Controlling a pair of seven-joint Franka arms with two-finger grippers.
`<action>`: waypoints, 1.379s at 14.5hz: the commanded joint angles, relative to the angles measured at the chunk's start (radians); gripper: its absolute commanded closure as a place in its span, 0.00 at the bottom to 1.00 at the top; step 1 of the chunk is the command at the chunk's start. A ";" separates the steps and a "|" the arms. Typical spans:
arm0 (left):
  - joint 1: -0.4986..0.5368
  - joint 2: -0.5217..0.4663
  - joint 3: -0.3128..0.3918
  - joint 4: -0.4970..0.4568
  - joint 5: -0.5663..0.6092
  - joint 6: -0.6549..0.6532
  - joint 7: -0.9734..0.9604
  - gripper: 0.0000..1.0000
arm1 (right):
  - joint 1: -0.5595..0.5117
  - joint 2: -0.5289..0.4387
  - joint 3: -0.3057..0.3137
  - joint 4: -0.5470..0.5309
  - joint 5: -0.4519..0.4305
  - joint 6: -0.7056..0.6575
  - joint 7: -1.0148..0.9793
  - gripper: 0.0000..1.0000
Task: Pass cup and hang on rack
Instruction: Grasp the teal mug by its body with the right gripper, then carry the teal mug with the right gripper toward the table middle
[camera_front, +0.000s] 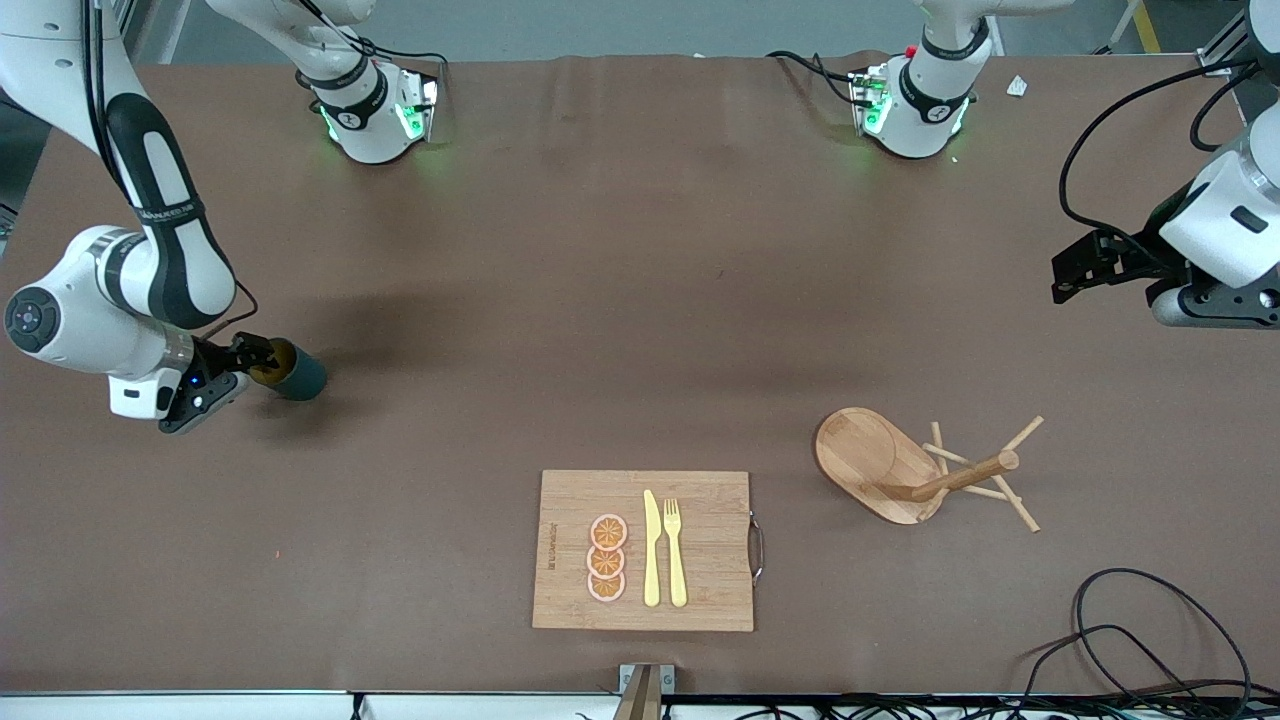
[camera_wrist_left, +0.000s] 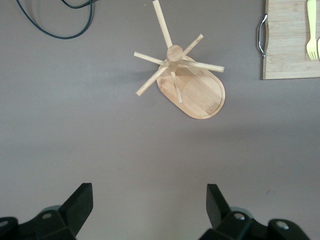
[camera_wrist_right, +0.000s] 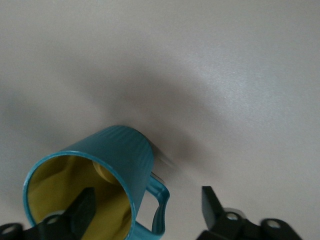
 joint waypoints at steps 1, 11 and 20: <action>0.002 0.002 -0.001 0.009 0.002 -0.010 -0.001 0.00 | -0.007 0.007 0.008 -0.027 0.064 0.041 -0.092 0.43; 0.001 0.002 0.000 0.009 0.001 -0.010 0.001 0.00 | 0.046 -0.004 0.007 0.039 0.092 -0.094 0.045 1.00; 0.002 0.002 0.002 0.009 0.001 -0.012 0.001 0.00 | 0.451 -0.111 0.005 0.032 0.090 -0.167 0.784 1.00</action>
